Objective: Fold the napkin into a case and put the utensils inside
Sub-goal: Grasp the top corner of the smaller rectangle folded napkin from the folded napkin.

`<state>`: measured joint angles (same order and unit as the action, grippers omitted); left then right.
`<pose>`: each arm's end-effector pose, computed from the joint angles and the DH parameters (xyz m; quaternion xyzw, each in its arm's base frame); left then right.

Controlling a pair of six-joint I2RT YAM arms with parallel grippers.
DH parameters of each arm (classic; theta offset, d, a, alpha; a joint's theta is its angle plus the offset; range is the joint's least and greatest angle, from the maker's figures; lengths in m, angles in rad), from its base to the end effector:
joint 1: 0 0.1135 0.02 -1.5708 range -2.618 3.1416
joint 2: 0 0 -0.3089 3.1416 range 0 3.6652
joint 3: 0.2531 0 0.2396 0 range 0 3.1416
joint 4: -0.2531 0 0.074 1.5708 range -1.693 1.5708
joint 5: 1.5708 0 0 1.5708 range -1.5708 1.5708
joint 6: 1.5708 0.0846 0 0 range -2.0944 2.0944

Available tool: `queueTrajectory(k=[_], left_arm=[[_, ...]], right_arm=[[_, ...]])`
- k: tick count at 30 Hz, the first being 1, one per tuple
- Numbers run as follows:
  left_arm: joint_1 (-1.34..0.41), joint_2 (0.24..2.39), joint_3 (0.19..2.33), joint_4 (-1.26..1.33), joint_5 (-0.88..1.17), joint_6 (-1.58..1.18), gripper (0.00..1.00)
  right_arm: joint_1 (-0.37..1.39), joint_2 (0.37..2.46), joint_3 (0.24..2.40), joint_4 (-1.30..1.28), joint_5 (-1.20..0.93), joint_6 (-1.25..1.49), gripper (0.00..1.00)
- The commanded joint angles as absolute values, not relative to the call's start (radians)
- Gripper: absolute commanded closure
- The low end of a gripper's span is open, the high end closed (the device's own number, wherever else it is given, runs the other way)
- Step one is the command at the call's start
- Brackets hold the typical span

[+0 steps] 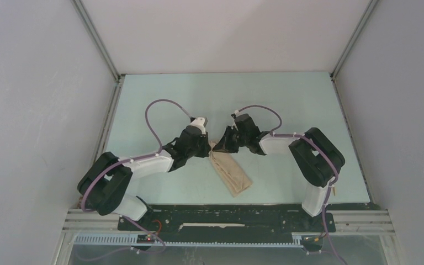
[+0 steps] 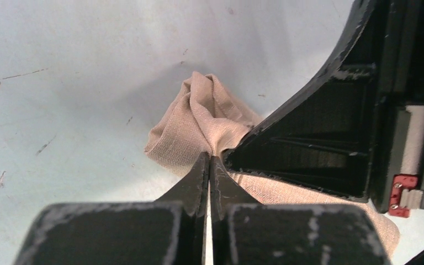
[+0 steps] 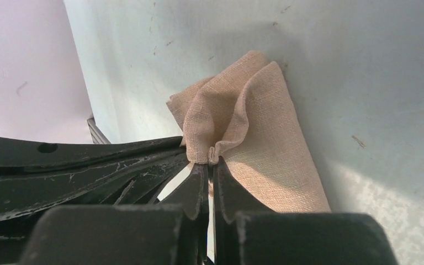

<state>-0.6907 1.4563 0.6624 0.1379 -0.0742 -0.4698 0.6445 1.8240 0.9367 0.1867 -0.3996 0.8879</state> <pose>0.2473 -0.1962 0.2004 0.0826 0.8929 -0.2141 0.3873 0.3052 0.2706 0.1726 0.0249 0.8924 0.4161 0.1729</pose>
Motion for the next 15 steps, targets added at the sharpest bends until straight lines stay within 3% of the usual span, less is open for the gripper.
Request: queueTrajectory(k=[1, 5, 8, 12, 15], left_arm=[[-0.686, 1.424, 0.666, 0.212, -0.050, -0.459, 1.00], [-0.684, 1.437, 0.646, 0.240, -0.045, -0.492, 1.00], [-0.683, 1.436, 0.635, 0.222, -0.068, -0.503, 1.00], [-0.678, 1.417, 0.603, 0.226, -0.094, -0.512, 1.00], [-0.672, 1.406, 0.586, 0.227, -0.097, -0.511, 1.00]], right_arm=[[0.668, 1.858, 0.936, 0.301, -0.427, 0.854, 1.00], [0.673, 1.991, 1.019, 0.312, -0.510, 0.792, 1.00], [0.686, 1.966, 1.009, 0.310, -0.495, 0.758, 1.00], [0.664, 1.920, 0.997, 0.287, -0.540, 0.752, 0.91], [0.660, 1.862, 0.973, 0.273, -0.535, 0.739, 0.76]])
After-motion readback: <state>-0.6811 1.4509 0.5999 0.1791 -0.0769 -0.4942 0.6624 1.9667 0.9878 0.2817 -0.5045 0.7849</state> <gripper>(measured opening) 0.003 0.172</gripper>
